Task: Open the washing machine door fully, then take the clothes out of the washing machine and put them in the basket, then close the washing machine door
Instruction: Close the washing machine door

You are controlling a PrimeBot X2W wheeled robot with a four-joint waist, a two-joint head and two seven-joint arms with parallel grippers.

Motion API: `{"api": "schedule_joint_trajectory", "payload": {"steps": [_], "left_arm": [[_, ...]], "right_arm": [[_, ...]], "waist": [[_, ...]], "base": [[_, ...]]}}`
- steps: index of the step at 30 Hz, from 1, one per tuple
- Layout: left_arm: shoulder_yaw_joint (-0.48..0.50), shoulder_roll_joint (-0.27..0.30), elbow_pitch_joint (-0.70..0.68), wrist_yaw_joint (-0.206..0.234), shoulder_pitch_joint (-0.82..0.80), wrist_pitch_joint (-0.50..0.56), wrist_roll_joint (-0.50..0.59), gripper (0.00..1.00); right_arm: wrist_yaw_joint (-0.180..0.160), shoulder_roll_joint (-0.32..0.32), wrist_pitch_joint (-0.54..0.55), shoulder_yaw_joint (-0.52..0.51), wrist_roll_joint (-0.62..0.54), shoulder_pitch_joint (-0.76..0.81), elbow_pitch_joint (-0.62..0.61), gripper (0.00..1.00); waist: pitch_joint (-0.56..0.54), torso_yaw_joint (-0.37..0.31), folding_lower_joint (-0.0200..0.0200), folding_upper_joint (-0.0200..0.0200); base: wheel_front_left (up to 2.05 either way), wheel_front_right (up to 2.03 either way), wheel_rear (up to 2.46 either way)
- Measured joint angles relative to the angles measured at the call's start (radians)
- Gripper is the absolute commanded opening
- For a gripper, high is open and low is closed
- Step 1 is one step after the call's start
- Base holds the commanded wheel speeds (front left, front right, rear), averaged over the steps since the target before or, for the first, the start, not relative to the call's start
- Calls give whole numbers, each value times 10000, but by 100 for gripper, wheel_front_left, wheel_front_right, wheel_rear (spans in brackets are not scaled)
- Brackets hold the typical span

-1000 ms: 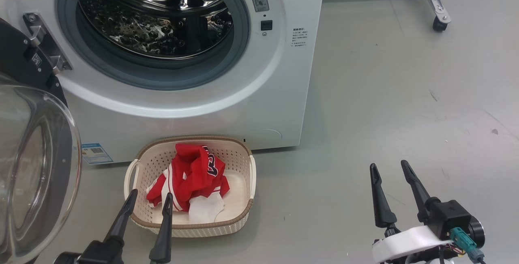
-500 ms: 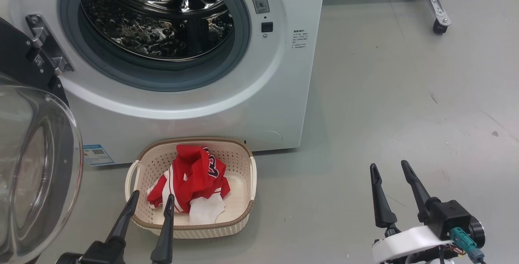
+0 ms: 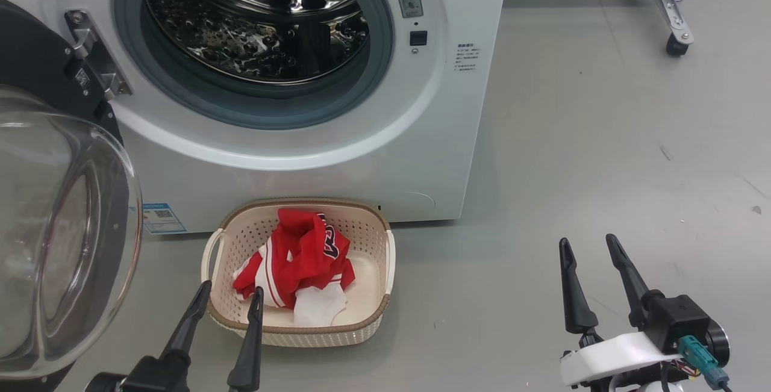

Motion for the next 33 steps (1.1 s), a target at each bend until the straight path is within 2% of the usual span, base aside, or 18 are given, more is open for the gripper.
{"api": "schedule_joint_trajectory", "payload": {"steps": [10, 22, 33], "left_arm": [[67, -36, -146, 176, -12, -63, 25, 100], [290, -98, -209, 339, -10, -194, -4, 100], [125, -184, -38, 337, -11, -182, -88, 100]], "right_arm": [[10, 0, 0, -88, -107, -1, -98, 100], [226, 4, 0, 104, -221, -13, -12, 100], [238, 4, 0, -109, -222, -2, 65, 100]], "waist": [[19, 869, 0, 1], [37, 2253, 0, 0], [-41, 3578, 0, 0]], "base": [[0, 0, 0], [0, 0, 0], [0, 0, 0]]}}
